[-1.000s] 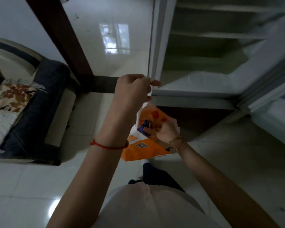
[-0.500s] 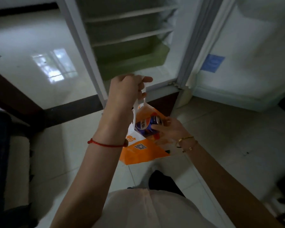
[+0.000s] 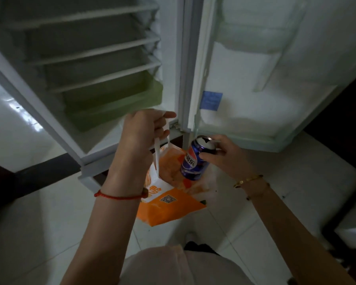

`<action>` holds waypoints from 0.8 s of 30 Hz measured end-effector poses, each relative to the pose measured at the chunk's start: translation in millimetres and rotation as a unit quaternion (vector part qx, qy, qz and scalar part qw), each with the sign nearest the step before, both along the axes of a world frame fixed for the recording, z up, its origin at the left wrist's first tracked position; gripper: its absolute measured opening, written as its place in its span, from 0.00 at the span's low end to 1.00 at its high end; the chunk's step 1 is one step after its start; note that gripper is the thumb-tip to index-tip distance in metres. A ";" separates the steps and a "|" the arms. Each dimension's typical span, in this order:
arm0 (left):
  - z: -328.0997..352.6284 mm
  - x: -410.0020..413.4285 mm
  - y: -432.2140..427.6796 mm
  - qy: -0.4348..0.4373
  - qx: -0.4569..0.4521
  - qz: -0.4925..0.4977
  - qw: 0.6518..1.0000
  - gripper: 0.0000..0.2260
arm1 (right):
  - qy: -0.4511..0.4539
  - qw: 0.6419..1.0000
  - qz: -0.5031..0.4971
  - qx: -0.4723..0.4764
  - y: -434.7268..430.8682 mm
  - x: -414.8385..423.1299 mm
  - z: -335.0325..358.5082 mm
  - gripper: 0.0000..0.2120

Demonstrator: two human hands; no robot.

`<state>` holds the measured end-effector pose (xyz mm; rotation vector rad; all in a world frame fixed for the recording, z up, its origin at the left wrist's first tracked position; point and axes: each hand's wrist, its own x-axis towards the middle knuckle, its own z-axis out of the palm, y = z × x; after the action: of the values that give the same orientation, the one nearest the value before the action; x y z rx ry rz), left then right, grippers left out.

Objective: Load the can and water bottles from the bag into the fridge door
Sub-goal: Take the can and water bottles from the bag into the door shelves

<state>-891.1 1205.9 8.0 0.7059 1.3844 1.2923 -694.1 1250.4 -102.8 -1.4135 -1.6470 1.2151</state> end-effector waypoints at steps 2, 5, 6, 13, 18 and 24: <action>1.2 12.2 9.2 -0.003 0.005 0.011 1.000 0.13 | 0.038 0.999 0.012 0.013 16.5 17.1 10.4 0.18; 3.1 29.5 21.6 -0.010 0.020 0.025 0.999 0.13 | 0.051 0.997 0.040 0.046 40.0 38.9 35.0 0.21; 3.7 35.5 25.9 -0.009 0.022 0.030 0.999 0.13 | 0.053 0.996 0.044 0.060 48.2 45.2 44.6 0.21; 12.7 66.2 50.2 -0.012 0.041 0.053 0.998 0.14 | 0.116 0.981 0.015 0.154 105.6 69.9 116.0 0.22; 17.9 78.0 65.1 -0.020 0.047 0.072 0.996 0.14 | 0.154 0.959 0.014 0.240 134.2 80.3 174.1 0.24; 22.8 84.4 78.0 -0.011 0.042 0.074 0.996 0.14 | 0.174 0.938 0.024 0.298 162.5 77.7 218.6 0.30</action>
<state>-806.7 1283.9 30.7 0.6538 1.3929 1.4782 -616.4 1412.9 115.9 -0.7399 -1.6107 0.8206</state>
